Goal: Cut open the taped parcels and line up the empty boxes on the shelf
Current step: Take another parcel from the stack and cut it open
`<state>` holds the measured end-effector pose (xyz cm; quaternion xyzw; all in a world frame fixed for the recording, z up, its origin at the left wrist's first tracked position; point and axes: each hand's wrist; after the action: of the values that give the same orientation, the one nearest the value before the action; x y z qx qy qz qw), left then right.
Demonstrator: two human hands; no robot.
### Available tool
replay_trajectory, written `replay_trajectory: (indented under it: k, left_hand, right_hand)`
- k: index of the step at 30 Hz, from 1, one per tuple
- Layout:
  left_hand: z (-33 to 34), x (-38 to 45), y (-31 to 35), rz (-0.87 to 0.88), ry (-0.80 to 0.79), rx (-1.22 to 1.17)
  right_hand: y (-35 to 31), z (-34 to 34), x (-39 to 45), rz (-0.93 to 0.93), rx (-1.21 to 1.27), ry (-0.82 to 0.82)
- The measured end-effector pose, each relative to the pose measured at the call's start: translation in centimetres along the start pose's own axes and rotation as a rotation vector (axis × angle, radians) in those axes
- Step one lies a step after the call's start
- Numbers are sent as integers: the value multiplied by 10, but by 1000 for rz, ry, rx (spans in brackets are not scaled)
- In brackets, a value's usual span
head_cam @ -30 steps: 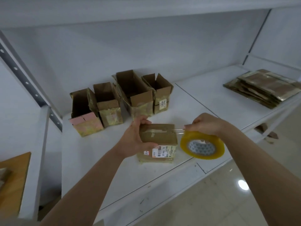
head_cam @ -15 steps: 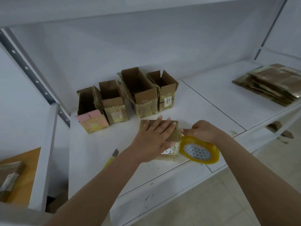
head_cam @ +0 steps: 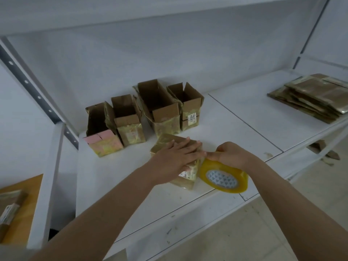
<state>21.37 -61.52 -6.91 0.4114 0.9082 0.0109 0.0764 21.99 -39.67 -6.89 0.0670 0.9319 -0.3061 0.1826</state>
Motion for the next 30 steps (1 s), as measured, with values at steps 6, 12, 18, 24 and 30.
replay_trajectory:
  k: [6, 12, 18, 24, 30]
  left_hand:
    - [15, -6, 4, -98, 47, 112]
    - [19, -4, 5, -126, 70, 131]
    - [40, -23, 7, -209, 433, 96]
    - [78, -93, -16, -650, 565, -40]
    - [103, -133, -33, -1032, -33, 51]
  right_hand:
    - [-11, -2, -7, -46, 97, -145]
    - [-27, -2, -9, -87, -84, -197]
    - [-28, 3, -11, -118, -75, -134]
    - [-28, 12, -1, -82, -75, -61]
    - [-35, 21, 5, -61, -91, -33]
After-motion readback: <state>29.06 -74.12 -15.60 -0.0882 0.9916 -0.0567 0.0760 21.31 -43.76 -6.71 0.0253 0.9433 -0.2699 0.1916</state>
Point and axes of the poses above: each hand's wrist, its own x-axis towards the middle knuckle, its own z-axis out of the palm, y = z × x, and after that the axes turned 1 degree about x, right-handed
